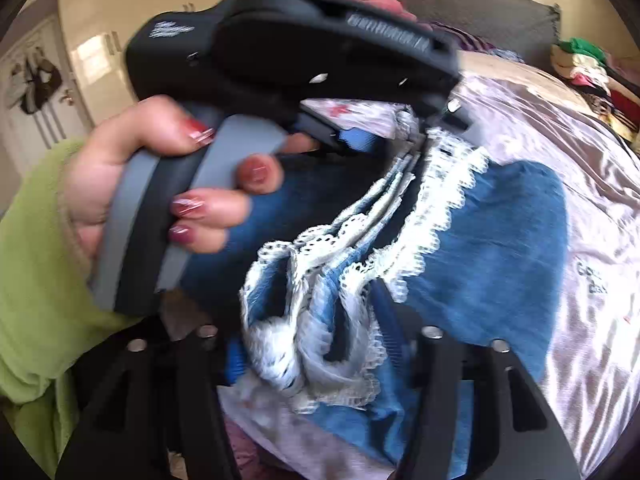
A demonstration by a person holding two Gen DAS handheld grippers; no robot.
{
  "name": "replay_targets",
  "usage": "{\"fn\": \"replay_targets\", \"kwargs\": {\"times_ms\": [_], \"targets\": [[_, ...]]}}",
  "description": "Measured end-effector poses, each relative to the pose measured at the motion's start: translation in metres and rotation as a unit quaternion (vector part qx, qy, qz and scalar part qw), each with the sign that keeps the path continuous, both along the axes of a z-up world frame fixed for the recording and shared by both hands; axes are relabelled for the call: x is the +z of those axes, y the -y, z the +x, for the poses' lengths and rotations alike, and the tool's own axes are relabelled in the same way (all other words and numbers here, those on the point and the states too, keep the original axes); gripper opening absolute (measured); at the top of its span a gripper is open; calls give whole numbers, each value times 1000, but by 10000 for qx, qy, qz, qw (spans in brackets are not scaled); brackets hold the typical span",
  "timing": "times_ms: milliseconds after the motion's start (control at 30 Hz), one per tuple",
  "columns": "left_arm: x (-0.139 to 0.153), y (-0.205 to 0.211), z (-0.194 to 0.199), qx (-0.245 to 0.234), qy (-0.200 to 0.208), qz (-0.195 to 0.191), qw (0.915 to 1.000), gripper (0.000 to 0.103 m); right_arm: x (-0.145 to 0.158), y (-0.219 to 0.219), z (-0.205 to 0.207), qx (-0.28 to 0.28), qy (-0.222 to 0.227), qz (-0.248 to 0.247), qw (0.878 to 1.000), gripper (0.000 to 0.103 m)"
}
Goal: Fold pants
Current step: 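Lift the lace hem with both grippers and fold it over the denim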
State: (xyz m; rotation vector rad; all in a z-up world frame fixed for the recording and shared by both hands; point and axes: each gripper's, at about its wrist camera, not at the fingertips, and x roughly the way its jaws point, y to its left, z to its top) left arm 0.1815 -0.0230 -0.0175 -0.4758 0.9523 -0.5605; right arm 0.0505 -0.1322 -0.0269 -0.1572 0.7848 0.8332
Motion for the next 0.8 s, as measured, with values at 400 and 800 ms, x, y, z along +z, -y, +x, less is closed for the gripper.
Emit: {"fn": "replay_targets", "kwargs": {"times_ms": [400, 800], "targets": [[-17, 2, 22, 225, -237, 506, 9982, 19, 27, 73, 27, -814, 4, 500, 9954, 74], [-10, -23, -10, 705, 131, 586, 9957, 13, 12, 111, 147, -1936, -1058, 715, 9727, 70]]}}
